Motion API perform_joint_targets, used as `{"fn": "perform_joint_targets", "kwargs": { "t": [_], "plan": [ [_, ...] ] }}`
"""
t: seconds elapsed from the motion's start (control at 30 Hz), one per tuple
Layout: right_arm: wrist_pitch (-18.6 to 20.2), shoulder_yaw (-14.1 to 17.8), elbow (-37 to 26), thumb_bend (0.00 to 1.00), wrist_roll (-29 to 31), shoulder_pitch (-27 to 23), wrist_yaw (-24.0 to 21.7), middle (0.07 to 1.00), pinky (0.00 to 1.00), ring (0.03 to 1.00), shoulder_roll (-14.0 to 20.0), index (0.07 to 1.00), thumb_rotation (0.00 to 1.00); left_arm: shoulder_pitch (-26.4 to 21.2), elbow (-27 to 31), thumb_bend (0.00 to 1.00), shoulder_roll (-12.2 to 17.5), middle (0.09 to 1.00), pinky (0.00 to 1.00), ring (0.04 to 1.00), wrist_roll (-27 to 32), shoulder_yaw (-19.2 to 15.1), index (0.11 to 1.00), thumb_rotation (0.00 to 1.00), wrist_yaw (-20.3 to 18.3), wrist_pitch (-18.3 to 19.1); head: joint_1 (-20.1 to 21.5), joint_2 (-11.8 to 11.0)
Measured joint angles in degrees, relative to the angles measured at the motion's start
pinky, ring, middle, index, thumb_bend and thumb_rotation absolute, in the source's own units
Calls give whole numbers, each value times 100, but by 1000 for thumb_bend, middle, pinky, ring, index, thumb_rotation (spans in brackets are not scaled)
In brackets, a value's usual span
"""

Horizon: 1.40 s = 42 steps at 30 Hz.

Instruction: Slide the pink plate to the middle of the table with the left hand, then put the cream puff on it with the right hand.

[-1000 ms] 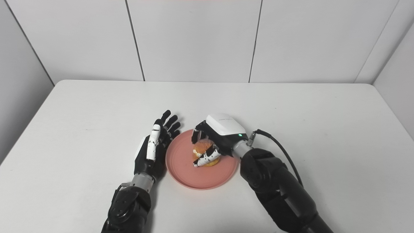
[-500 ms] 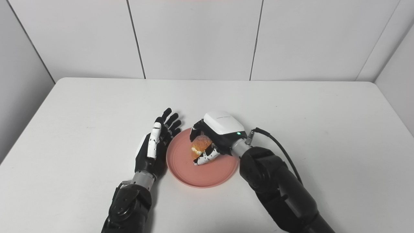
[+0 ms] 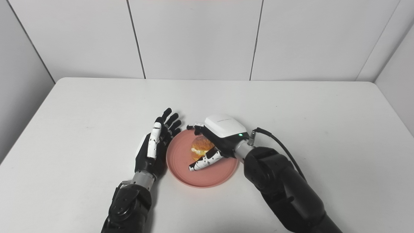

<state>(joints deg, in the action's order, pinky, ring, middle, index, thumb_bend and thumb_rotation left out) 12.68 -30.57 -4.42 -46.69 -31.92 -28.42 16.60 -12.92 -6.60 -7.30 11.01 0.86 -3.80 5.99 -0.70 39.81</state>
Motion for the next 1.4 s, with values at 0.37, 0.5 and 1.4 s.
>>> {"fn": "perform_joint_targets", "kwargs": {
  "t": [0.37, 0.5, 1.4],
  "plan": [
    [-36, 324, -421, 868, 268, 44, -16, 883, 593, 794, 69, 942, 574, 0, 1, 423, -2, 912, 913, 926, 5, -8, 911, 1000, -2, 1, 26, -18],
    [-57, 554, -663, 886, 518, 239, 19, 902, 639, 816, 71, 967, 620, 0, 0, 429, 7, 914, 918, 931, 2, -5, 912, 1000, -3, 1, 26, -18],
    [-249, 2036, -910, 843, 2132, 2199, 1791, 1000, 921, 978, -701, 1000, 1000, 356, 94, 462, 253, 990, 1000, 994, -342, -32, 976, 1000, -5, -650, 79, -9]
  ]
}}
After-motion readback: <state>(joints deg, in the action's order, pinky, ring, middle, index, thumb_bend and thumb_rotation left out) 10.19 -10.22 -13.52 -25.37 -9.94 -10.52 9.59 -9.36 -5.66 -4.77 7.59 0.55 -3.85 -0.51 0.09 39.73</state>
